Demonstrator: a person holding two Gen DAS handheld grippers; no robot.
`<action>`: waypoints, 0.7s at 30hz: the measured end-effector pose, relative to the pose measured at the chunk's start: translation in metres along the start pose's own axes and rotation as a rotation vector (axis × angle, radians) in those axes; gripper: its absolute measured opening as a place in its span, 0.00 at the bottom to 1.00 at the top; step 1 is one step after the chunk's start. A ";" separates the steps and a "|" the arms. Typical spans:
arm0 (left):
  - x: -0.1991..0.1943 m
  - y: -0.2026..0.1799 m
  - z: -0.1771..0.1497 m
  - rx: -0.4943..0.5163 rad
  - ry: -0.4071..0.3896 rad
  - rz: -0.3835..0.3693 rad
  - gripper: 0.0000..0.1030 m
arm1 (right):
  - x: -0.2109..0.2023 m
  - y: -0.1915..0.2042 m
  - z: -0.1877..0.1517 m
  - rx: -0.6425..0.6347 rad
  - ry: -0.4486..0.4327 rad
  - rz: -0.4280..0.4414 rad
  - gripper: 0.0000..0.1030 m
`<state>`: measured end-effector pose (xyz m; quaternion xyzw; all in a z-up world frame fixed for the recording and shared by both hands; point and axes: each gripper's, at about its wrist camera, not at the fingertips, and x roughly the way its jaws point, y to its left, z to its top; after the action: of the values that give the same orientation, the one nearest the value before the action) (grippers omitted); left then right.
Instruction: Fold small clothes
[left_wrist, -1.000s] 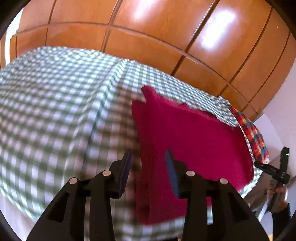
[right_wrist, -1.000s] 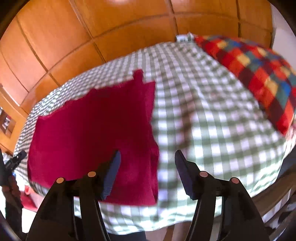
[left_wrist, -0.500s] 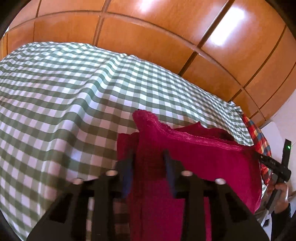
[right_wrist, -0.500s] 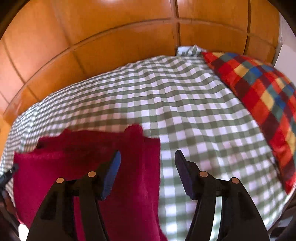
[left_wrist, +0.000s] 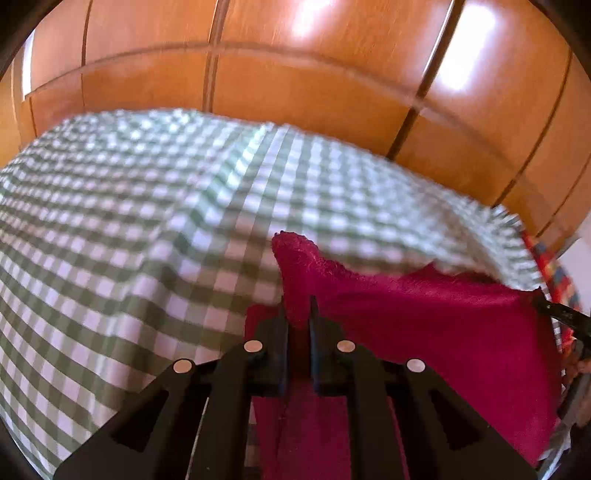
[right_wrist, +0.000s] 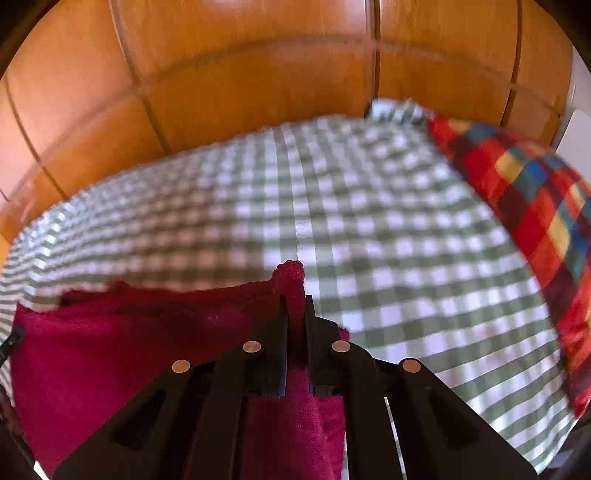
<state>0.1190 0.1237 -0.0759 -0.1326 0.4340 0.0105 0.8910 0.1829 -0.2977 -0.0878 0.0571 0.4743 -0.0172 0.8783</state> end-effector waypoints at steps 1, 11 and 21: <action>0.002 0.004 -0.004 -0.006 0.006 0.005 0.10 | 0.007 0.000 -0.005 0.000 0.002 -0.007 0.06; -0.035 -0.005 -0.011 0.030 -0.065 0.097 0.28 | -0.021 0.001 -0.008 -0.007 -0.059 -0.057 0.75; -0.077 -0.009 -0.040 0.057 -0.118 0.104 0.42 | -0.089 0.065 -0.038 -0.137 -0.167 0.084 0.75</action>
<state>0.0415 0.1121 -0.0376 -0.0834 0.3874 0.0522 0.9167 0.1080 -0.2313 -0.0287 0.0152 0.3969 0.0474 0.9165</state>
